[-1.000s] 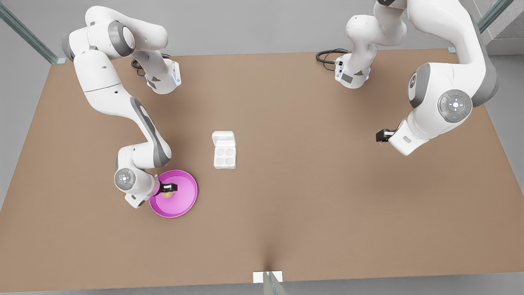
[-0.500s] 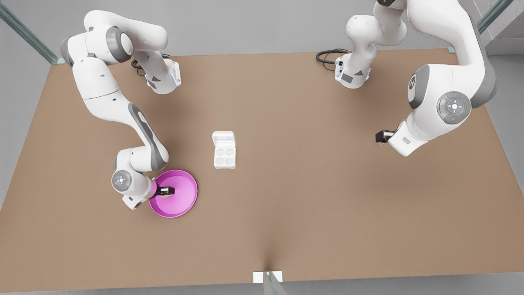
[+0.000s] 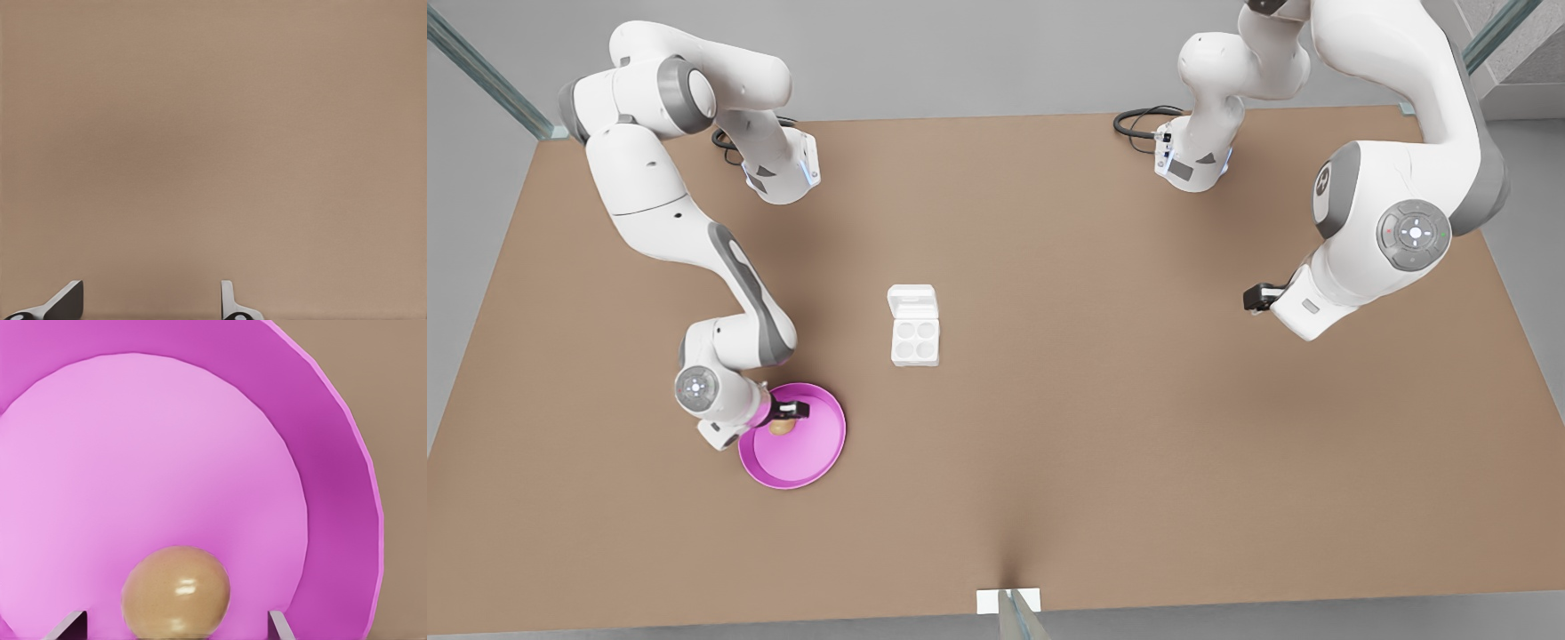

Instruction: Pack egg into the box and close the box lid

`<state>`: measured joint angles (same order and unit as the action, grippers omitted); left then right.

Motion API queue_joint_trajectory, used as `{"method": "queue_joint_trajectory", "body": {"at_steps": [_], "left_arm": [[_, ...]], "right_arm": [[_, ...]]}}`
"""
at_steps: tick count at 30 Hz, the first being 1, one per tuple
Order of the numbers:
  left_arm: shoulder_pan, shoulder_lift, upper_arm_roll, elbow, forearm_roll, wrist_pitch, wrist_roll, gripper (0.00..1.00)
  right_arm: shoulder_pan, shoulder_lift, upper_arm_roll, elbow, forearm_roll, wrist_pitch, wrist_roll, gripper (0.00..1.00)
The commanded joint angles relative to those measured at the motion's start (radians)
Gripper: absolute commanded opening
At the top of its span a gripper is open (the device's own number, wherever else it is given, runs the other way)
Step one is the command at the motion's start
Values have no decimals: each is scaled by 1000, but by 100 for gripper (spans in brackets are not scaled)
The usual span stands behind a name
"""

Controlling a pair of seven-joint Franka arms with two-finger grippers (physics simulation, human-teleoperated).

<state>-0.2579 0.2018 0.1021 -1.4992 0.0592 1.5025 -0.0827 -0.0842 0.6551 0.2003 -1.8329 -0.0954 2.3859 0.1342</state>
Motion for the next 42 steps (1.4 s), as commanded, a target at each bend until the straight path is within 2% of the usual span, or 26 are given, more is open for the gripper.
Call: {"method": "queue_joint_trajectory", "body": {"at_steps": [1,30,31,32,33,35,42], "left_arm": [[0,-1,1,0,1,4,0,100],[3,25,2,-10,1,41,0,100],[3,27,2,-12,1,44,0,100],[3,27,2,-10,1,47,0,100],[5,27,2,-10,-1,47,0,100],[5,27,2,-10,-1,47,0,100],[5,30,2,-10,-1,45,0,100]], "right_arm": [[1,-2,1,-2,2,1,18,100],[31,44,4,63,-1,78,34,100],[31,44,5,64,0,78,33,80],[31,43,5,66,0,78,33,67],[31,43,5,66,2,78,33,56],[29,43,5,66,2,78,24,43],[23,8,30,75,3,29,5,41]]}}
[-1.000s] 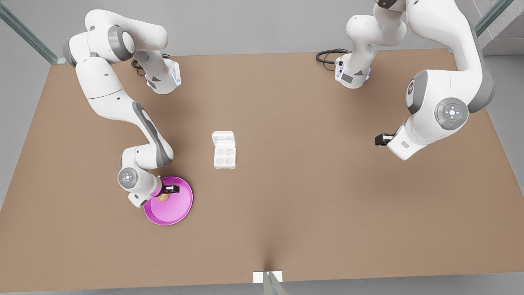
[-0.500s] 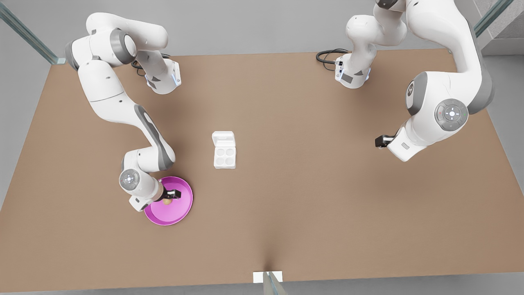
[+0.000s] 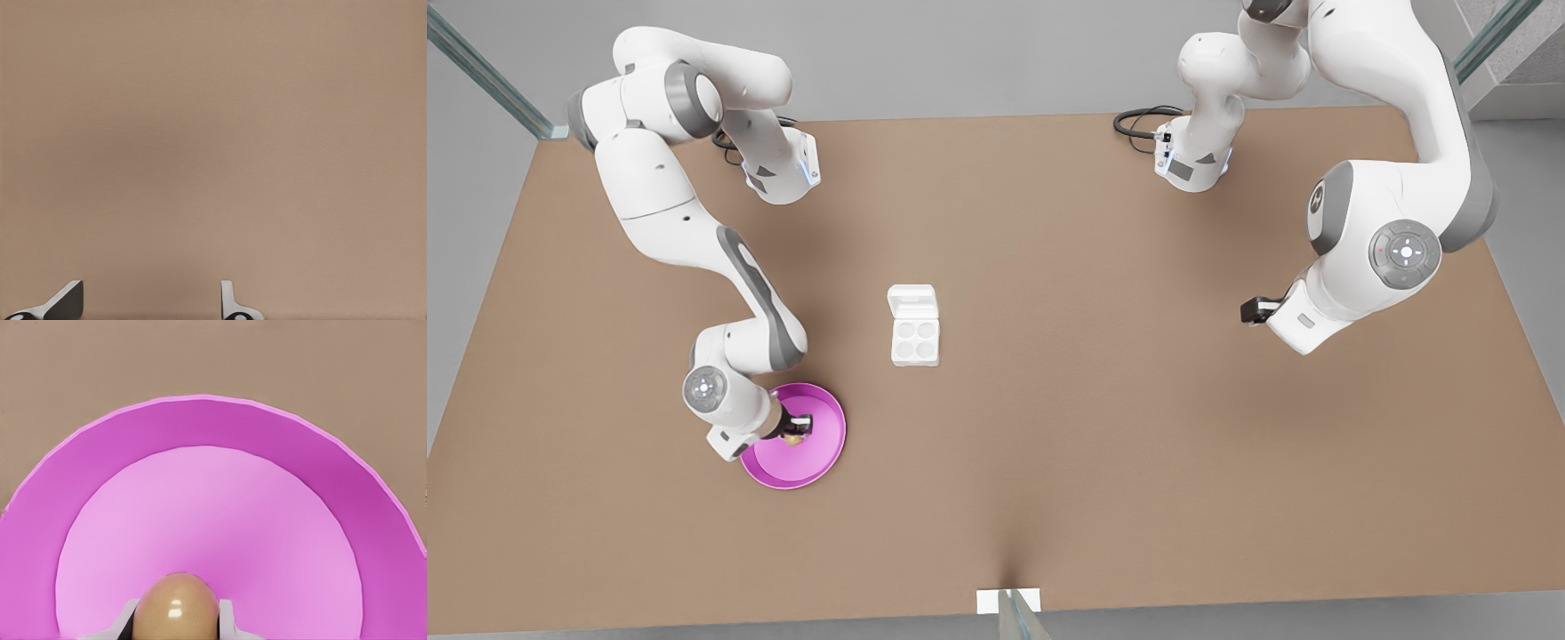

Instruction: Pack egg into the box and close the box lid

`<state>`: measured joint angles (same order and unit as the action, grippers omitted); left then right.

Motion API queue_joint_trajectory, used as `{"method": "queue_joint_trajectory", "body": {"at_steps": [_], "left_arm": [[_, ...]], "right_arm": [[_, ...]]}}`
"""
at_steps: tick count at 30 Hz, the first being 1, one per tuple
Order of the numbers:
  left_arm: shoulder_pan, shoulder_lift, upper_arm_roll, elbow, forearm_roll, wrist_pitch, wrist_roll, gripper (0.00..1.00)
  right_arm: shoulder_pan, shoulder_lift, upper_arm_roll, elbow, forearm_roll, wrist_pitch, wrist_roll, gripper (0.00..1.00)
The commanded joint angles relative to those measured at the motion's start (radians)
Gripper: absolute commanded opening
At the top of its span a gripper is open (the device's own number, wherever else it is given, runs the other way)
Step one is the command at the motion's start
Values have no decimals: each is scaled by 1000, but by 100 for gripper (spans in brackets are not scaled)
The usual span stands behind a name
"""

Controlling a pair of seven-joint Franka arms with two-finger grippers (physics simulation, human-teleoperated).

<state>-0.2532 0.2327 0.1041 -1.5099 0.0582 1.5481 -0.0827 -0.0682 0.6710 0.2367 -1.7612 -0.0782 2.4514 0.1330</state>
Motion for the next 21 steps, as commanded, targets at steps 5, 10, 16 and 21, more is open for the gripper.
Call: {"method": "queue_joint_trajectory", "body": {"at_steps": [5,10,16,21], "left_arm": [[0,-1,0,0,0,0,0,100],[0,-1,0,0,2,0,-2,100],[0,-1,0,0,2,-6,-2,100],[0,-1,0,0,2,-2,-2,100]], "right_arm": [[-19,-182,107,0,49,-279,51,41],[56,-191,242,-20,49,-253,419,41],[125,-189,240,-76,37,-203,599,42],[94,-254,242,-218,29,-166,590,42]]}}
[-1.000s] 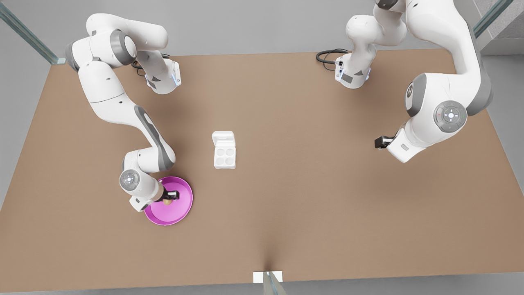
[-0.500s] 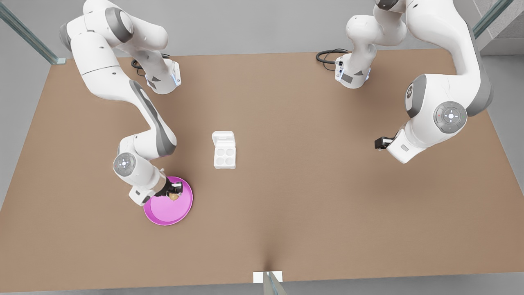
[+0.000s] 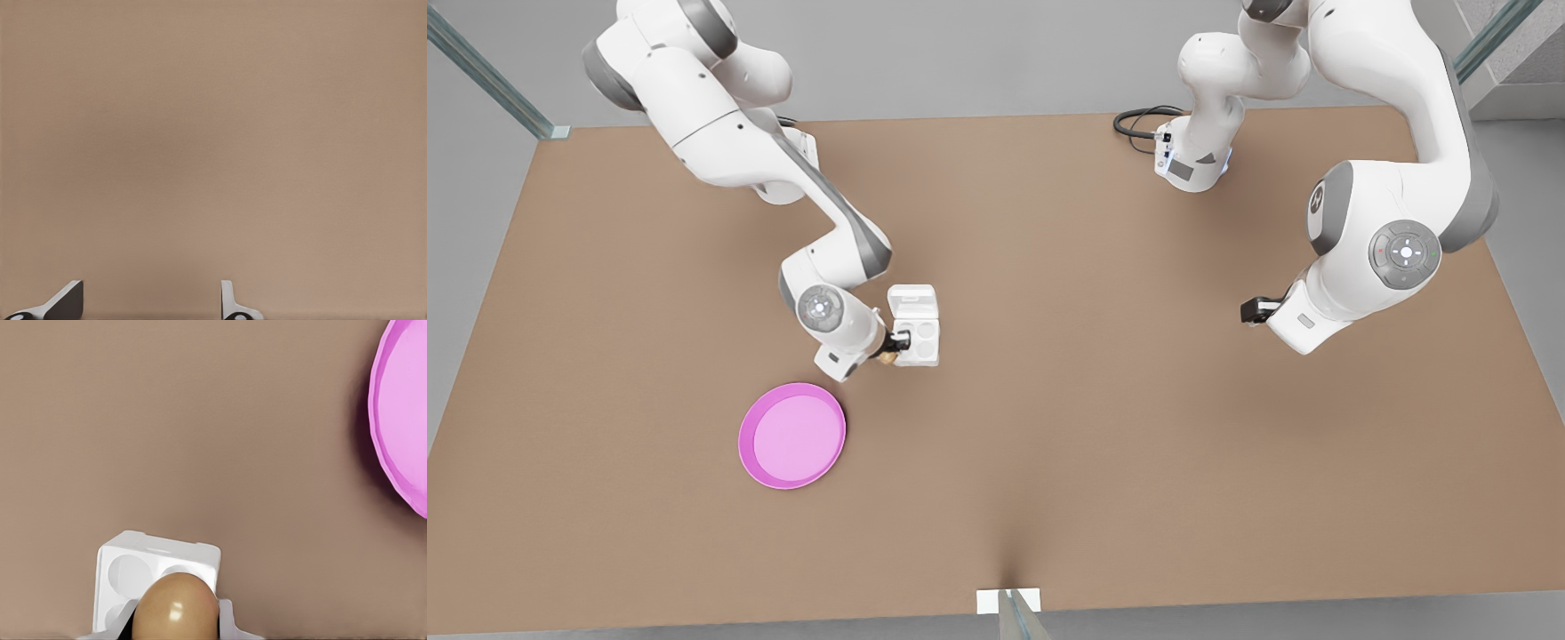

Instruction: Pack egg into the box and close the box lid

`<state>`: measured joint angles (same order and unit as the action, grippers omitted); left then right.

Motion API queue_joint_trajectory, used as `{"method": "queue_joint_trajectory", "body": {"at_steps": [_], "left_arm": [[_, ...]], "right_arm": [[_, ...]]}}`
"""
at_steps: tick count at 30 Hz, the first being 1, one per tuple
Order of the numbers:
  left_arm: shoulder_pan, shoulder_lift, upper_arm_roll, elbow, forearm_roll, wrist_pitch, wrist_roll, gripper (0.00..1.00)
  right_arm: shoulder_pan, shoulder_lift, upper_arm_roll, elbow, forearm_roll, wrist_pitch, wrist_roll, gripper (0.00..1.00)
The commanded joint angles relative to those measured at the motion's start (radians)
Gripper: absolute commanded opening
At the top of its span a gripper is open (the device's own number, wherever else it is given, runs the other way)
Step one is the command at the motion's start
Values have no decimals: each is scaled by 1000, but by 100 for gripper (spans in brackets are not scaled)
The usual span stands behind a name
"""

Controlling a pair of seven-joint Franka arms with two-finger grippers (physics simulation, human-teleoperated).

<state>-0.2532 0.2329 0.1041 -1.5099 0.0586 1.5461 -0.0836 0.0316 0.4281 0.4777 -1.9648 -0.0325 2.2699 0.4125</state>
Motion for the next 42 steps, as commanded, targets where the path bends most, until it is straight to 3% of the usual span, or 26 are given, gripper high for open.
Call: {"method": "queue_joint_trajectory", "body": {"at_steps": [1,22,23,24,28,29,30,31,32,33,34,36,37,38,39,42], "left_arm": [[0,-1,0,0,1,2,-1,100],[-57,36,-6,0,20,11,1,100],[-55,36,-6,0,20,11,1,100],[-55,36,-6,0,20,11,1,100],[-55,37,-6,0,20,12,1,100],[-54,37,-6,0,20,17,1,100],[-54,37,-6,0,20,19,1,100],[-54,37,-4,0,20,19,1,100],[-87,36,-6,0,21,-46,-1,100],[-155,31,-4,2,24,-165,-2,100],[-228,31,-4,5,27,-280,-5,100],[-503,95,-6,-1,-49,-343,-315,100],[-598,132,-6,0,-247,-328,-536,73],[-681,169,-6,4,-315,-258,-677,29],[-781,218,-6,4,-391,-113,-858,21],[-870,325,-7,31,-462,180,-1093,21]], "right_arm": [[-10,-26,1,-34,-17,22,304,42],[88,-52,32,-123,-7,168,488,43],[88,-51,32,-123,-7,166,488,51],[88,-43,32,-121,-7,166,486,100],[106,-35,32,-83,-6,157,499,100],[128,-35,30,19,-18,116,511,100],[116,-35,21,213,-18,-65,378,100],[-8,-35,13,358,-46,-200,49,100],[-178,-43,1,550,-33,-543,-303,100],[-240,-136,-68,629,-49,-714,-448,100],[-96,-224,-328,508,2,-758,-347,100],[-73,-221,-349,515,-1,-768,-305,100],[-96,-213,-352,549,0,-784,-319,100],[-96,-203,-349,564,-9,-782,-319,100],[-90,-203,-349,566,-12,-780,-317,100],[-148,-189,-355,592,-1,-779,-310,100]]}}
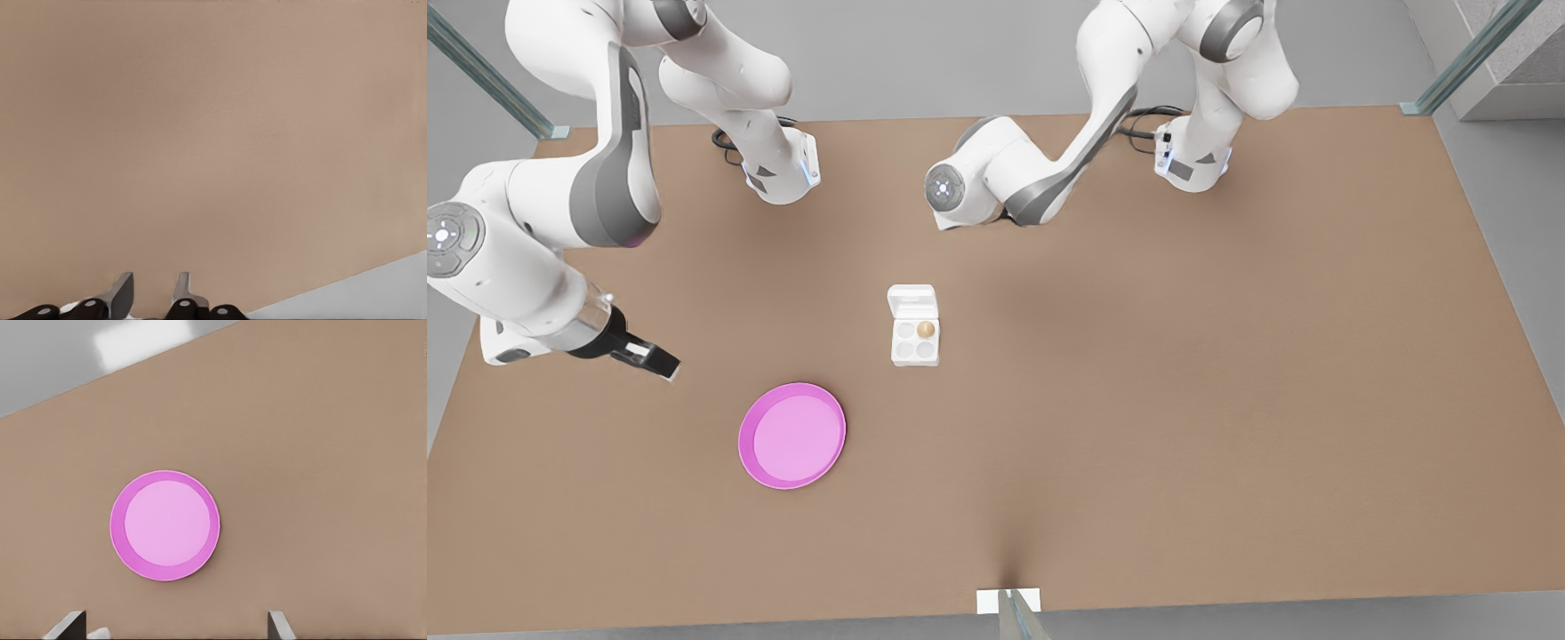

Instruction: Pack egg into the box and close the box lid

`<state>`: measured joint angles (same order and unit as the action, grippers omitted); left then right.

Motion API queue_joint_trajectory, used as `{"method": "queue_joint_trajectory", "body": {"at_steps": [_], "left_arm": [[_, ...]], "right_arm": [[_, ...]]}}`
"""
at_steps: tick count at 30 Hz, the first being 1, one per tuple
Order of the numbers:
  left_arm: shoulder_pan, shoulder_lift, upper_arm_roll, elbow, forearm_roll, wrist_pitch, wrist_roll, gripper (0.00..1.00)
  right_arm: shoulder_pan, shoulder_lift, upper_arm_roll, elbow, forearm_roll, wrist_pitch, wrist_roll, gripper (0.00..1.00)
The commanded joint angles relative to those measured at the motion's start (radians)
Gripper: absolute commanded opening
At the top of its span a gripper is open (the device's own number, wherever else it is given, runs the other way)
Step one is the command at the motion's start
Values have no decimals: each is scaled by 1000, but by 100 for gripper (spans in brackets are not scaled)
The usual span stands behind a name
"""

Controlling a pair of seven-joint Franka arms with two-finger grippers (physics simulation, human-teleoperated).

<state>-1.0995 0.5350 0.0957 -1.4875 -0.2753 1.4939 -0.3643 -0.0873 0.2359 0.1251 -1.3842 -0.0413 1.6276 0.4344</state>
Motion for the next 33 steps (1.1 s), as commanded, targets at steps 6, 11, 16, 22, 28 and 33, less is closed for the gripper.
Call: {"method": "queue_joint_trajectory", "body": {"at_steps": [6,11,16,22,28,33], "left_arm": [[-33,224,1,16,-134,890,-757,21],[-85,272,1,76,-134,907,-734,21],[-80,269,30,75,-130,905,-710,21],[-63,266,61,73,-130,894,-693,21],[-33,266,64,75,-128,894,-691,21],[6,267,62,76,-128,894,-690,21]], "right_arm": [[-17,6,-1,1,0,-183,-336,100],[-15,11,1,1,0,-242,-338,100],[-17,11,4,5,0,-244,-338,100],[-15,13,4,4,0,-244,-338,100],[-14,11,4,5,-45,-267,-335,100],[-14,11,4,7,-45,-273,-336,100]]}}
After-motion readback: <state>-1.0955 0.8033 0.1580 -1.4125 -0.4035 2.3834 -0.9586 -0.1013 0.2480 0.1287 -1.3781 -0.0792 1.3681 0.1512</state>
